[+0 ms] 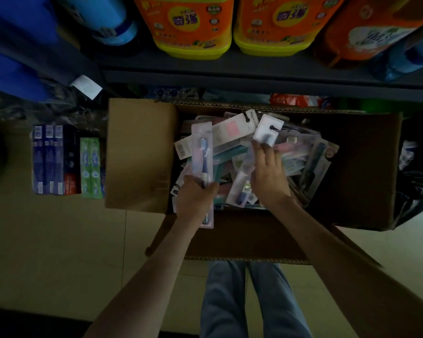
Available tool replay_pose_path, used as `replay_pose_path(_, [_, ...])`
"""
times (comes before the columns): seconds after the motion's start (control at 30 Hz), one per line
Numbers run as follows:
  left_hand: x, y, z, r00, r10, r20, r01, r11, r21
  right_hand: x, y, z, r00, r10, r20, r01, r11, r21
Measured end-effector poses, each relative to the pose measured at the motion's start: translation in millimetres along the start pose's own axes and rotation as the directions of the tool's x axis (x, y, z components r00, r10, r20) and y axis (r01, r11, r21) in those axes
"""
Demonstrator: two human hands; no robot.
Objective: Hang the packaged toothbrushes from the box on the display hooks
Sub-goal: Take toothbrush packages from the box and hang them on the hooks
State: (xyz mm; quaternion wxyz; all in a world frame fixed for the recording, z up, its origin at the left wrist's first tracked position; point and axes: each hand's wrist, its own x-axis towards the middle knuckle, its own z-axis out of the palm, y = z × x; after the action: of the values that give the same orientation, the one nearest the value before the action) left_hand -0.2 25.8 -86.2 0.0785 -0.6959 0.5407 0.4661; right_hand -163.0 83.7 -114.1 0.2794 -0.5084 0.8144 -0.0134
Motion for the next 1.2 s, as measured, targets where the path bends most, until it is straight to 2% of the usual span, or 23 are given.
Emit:
replay_pose_path(0.07, [1,2,3,0.999,0.028,-0.047,-0.029,0.999,-0.020,2,-16,8,0.974,0.191,-0.122,-0.167,0.969,0.181])
replay_pose_path(0.1, [2,3,5,0.998,0.035,-0.061,-0.037,0.999,-0.031,6,-25,12,0.950,0.280,-0.138,-0.235,0.932,0.274])
replay_pose_path(0.23, [4,6,8,0.996,0.047,-0.076,-0.051,0.997,-0.057,25,-47,13,0.798,0.564,-0.211,-0.406,0.763,0.504])
replay_pose_path(0.3, [6,3,6,0.996,0.055,-0.072,-0.059,0.997,-0.059,30,-44,12,0.706,0.675,-0.215,-0.461,0.668,0.584])
replay_pose_path(0.37, [9,-1,5,0.996,0.064,-0.068,-0.067,0.997,-0.035,32,-39,14,0.663,0.740,-0.108,-0.530,0.567,0.630])
replay_pose_path(0.43, [12,-3,5,0.996,0.061,-0.069,-0.063,0.998,-0.026,31,-41,17,0.693,0.721,0.030,-0.556,0.507,0.658])
replay_pose_path(0.47, [13,-4,6,0.996,0.058,-0.071,-0.060,0.998,-0.024,30,-44,20,0.724,0.687,0.058,-0.556,0.533,0.638])
replay_pose_path(0.57, [13,-3,6,0.993,0.082,-0.083,-0.081,0.997,0.007,27,-51,26,0.796,0.603,0.043,-0.541,0.678,0.498])
replay_pose_path(0.67, [7,-3,4,0.987,0.135,-0.087,-0.131,0.990,0.054,26,-51,28,0.783,0.619,0.066,-0.571,0.672,0.471])
replay_pose_path(0.77, [-4,-3,-4,0.981,0.167,-0.095,-0.157,0.982,0.105,15,-48,15,0.787,0.614,0.060,-0.536,0.631,0.562])
replay_pose_path(0.83, [-17,-2,-14,0.982,0.162,-0.095,-0.148,0.979,0.143,-4,-47,-6,0.818,0.573,0.045,-0.502,0.674,0.541])
replay_pose_path(0.97, [-70,13,-48,0.983,0.178,-0.042,-0.166,0.966,0.200,-71,-54,-61,0.935,0.354,-0.033,-0.309,0.854,0.419])
replay_pose_path(1.03, [-103,27,-72,0.982,0.186,-0.039,-0.176,0.965,0.193,-102,-63,-97,0.968,0.238,-0.086,-0.187,0.901,0.390])
replay_pose_path(1.2, [-197,86,-137,0.943,0.320,-0.096,-0.321,0.947,0.007,-151,-97,-217,0.950,0.124,-0.287,0.008,0.908,0.420])
